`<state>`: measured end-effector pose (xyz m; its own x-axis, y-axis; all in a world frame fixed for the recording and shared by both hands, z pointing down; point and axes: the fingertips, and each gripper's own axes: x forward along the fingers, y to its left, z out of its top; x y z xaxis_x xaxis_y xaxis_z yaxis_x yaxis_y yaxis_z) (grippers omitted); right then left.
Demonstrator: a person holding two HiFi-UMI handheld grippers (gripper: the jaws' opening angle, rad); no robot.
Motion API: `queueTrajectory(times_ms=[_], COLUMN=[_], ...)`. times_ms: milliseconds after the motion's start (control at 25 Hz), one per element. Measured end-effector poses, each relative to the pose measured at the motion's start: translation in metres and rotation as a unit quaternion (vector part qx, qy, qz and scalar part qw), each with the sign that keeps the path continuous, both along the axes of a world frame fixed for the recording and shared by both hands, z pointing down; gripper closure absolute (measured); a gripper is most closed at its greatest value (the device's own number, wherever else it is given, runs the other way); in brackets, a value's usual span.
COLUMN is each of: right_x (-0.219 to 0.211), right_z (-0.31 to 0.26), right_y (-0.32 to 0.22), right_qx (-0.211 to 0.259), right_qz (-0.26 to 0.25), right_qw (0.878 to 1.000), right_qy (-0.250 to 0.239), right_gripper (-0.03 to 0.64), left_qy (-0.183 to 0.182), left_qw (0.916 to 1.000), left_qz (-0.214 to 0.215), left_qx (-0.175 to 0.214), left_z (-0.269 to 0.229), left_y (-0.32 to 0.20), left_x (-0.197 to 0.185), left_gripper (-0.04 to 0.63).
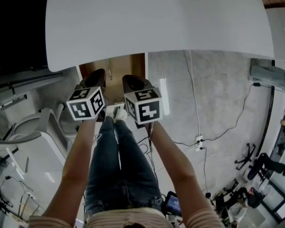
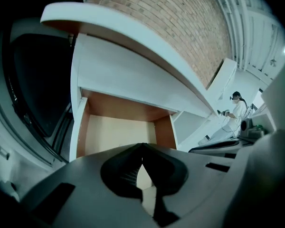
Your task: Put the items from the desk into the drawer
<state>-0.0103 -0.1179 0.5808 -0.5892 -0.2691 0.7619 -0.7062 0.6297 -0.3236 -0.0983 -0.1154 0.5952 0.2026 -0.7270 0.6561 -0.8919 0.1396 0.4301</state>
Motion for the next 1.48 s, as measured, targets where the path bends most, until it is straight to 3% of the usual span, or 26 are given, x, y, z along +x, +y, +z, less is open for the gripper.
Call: queueTrajectory(times_ms=[640, 920, 1120, 1280, 1480], right_x=[-0.004, 0.010, 0.020, 0.029, 0.041], right_z=[-0.113, -0.163, -0.207, -0.236, -0.268], right_y=[0.001, 0.009, 0.011, 0.018, 0.039], right_qx=[0.084, 0.112, 0.150, 0.195, 0.209], right_qz=[0.006, 0.022, 0.042, 0.036, 0.050], right_qw=[0.992, 0.986, 0.975, 0.968, 0.962], right_qy=[-0.090, -0.122, -0.159, -0.154, -0.168], right_gripper=[0.601, 0.601, 0.601, 0.601, 0.601], left_qy=[-0.024, -0.034, -0.069, -0.080, -0.078], left_qw=[0.9930, 0.9829, 0.9716, 0.9669, 0.9629], left_qz=[0.027, 0.040, 0.063, 0.073, 0.070], left_qx=[0.112, 0.176, 0.218, 0.231, 0.248], left_z=[-0.131, -0.192, -0.228, -0.252, -0.289], left_y=[0.023, 0.044, 0.058, 0.071, 0.095], left_x=[0.001, -0.006, -0.011, -0.011, -0.013], left_gripper=[0.585, 0.585, 0.585, 0.585, 0.585])
